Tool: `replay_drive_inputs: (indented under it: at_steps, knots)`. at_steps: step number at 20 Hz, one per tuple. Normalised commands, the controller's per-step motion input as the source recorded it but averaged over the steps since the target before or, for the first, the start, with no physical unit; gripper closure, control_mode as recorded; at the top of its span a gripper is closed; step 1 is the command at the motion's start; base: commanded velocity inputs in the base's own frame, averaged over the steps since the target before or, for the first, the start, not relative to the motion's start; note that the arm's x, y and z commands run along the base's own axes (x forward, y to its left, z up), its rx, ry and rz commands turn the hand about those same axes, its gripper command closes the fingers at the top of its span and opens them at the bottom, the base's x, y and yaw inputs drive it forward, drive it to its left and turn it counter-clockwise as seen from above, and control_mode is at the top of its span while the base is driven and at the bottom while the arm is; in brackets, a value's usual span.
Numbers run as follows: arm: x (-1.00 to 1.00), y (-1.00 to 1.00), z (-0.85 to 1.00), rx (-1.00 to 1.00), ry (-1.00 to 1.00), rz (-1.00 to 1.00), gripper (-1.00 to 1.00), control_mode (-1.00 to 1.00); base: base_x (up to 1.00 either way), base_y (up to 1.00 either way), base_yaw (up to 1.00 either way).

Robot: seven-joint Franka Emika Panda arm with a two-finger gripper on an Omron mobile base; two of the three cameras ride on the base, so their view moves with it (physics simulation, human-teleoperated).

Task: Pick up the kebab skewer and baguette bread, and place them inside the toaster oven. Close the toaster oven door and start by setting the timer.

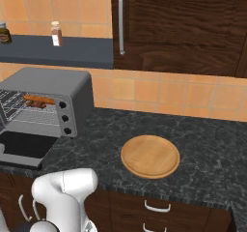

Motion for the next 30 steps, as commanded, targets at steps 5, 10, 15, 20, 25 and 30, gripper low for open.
replay_drive_inputs:
  at_steps: [5, 10, 15, 20, 25, 30]
  knots:
    - [-0.41, 0.07, 0.00, 0.00, 0.15, 0.00, -1.00, -1.00, 0.00, 0.00, 0.00]
    - [-0.12, 0.02, -0.07, 0.00, 0.06, 0.00, -1.00, -1.00, 0.00, 0.00, 0.00]
    - [-0.03, 0.00, -0.53, 0.00, 0.00, 0.00, -1.00, -1.00, 0.00, 0.00, 0.00]
    - [0.01, 0.00, -0.41, 0.03, -0.02, -0.03, -1.00, -1.00, 0.00, 0.00, 0.00]
    - [0.13, 0.00, -0.17, 0.06, -0.01, -0.05, -1.00, -1.00, 0.00, 0.00, 0.00]
    - [0.13, 0.00, -0.04, 0.00, 0.00, -0.01, -1.00, -1.00, 0.00, 0.00, 0.00]
